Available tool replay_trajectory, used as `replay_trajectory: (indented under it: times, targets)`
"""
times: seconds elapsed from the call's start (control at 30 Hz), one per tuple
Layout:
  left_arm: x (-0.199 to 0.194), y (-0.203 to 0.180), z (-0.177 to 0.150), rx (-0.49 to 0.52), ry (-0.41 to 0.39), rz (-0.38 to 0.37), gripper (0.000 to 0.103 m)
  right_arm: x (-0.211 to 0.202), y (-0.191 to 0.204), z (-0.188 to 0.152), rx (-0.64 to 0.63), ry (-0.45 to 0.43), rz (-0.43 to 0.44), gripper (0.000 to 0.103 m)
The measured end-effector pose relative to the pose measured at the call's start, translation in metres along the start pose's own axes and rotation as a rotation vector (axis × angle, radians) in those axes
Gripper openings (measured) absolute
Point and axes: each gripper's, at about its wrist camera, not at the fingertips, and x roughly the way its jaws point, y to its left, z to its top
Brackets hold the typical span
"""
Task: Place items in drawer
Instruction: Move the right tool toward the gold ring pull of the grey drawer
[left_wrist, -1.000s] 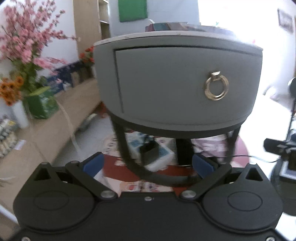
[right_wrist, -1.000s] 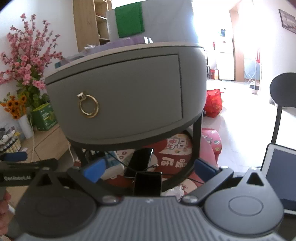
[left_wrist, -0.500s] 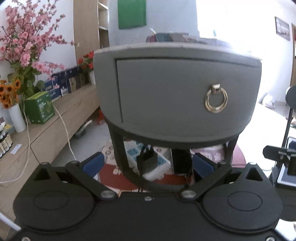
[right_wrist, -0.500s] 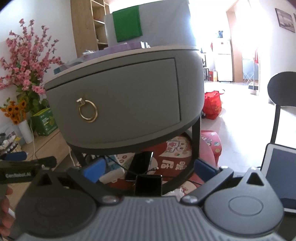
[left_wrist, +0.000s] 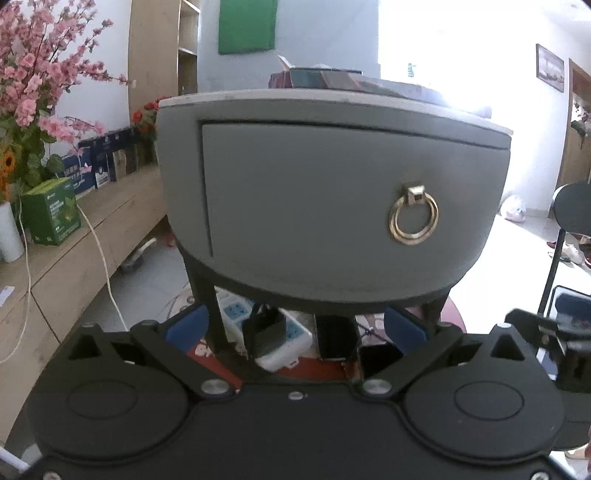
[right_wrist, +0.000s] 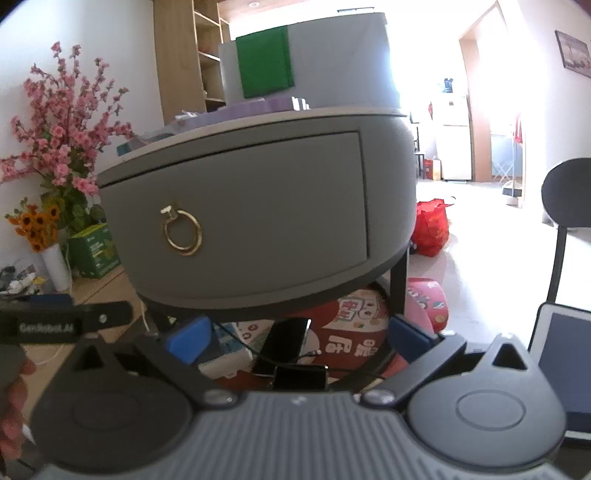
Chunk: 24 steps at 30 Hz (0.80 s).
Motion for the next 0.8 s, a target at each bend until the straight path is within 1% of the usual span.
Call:
replay_trajectory:
  times: [0.1,0.17,0.33,0.43,0.53,0.67,0.8]
  targets:
    - [0.000,0.001,0.007,0.032,-0.060,0.015,0.103,-0.001,-0.002,-0.001,0.011,-0.004,0.004,0.102]
    - [-0.001,0.000,0.010,0.046,-0.091,0.006,0.103,-0.002,-0.004,-0.001,0.018,-0.007,0.006,0.102]
    - [0.002,-0.004,0.015,0.049,-0.122,-0.042,0.103,-0.002,-0.008,-0.001,0.047,-0.019,0.026,0.102]
    - [0.004,-0.008,0.016,0.062,-0.145,-0.047,0.103,-0.001,-0.009,0.000,0.057,-0.030,0.052,0.102]
    - [0.009,-0.012,0.020,0.064,-0.149,-0.052,0.103,-0.001,-0.007,0.001,0.049,-0.042,0.056,0.102]
    - [0.017,-0.015,0.024,0.035,-0.136,-0.087,0.103,-0.001,-0.004,0.002,0.035,-0.057,0.049,0.102]
    - [0.025,-0.017,0.026,0.025,-0.133,-0.070,0.103,-0.001,-0.005,0.001,0.029,-0.060,0.070,0.102]
